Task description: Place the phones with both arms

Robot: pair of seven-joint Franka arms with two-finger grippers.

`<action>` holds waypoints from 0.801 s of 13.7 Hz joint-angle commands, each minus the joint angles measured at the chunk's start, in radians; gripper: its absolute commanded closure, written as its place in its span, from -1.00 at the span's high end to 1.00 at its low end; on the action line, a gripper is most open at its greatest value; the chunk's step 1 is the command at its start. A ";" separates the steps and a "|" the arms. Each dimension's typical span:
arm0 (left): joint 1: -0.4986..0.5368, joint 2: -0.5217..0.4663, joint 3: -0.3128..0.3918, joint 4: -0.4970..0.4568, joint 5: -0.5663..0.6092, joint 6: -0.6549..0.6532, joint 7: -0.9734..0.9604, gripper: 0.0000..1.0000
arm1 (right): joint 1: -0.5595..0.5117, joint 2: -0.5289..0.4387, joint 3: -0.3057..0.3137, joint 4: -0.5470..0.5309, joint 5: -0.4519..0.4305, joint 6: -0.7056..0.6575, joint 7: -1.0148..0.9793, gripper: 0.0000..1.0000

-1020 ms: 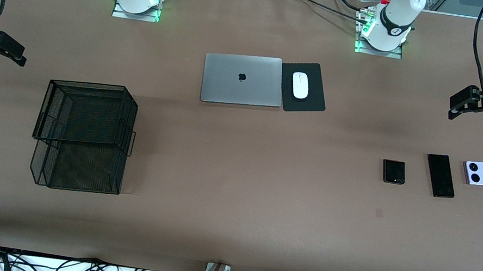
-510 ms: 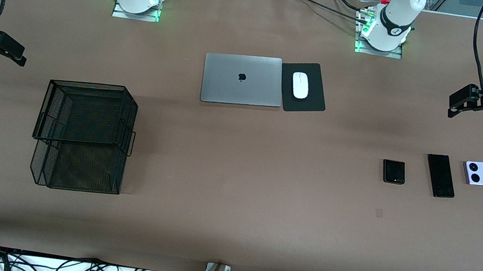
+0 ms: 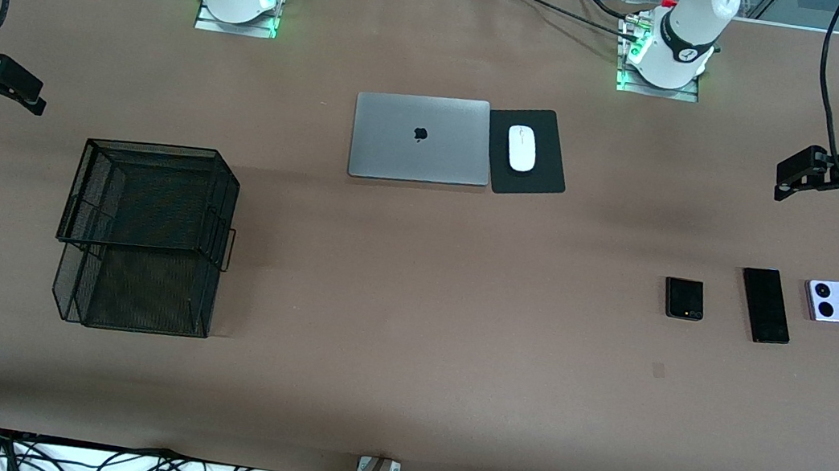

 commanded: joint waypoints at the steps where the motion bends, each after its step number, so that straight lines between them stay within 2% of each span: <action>1: 0.004 0.017 0.002 0.029 -0.031 -0.025 0.004 1.00 | 0.003 -0.014 -0.007 0.001 0.017 -0.014 -0.018 1.00; 11: 0.006 0.062 0.002 0.032 -0.031 -0.025 0.006 1.00 | 0.003 -0.014 -0.007 0.001 0.017 -0.015 -0.018 1.00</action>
